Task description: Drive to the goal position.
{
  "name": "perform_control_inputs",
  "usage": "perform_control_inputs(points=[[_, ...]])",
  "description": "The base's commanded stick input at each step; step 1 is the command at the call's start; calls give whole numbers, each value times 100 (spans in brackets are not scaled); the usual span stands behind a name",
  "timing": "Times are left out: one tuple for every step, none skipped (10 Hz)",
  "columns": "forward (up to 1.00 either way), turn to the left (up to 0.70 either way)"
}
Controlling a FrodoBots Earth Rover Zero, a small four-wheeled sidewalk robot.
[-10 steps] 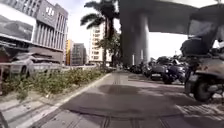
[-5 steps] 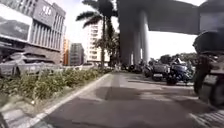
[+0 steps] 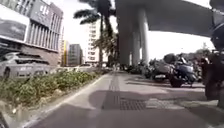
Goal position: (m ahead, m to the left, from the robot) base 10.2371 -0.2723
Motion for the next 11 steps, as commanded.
perform_control_inputs(points=[[70, 0], [70, 0], [70, 0], [70, 0], [70, 0], [70, 0], [70, 0], [70, 0], [70, 0], [70, 0], [70, 0]])
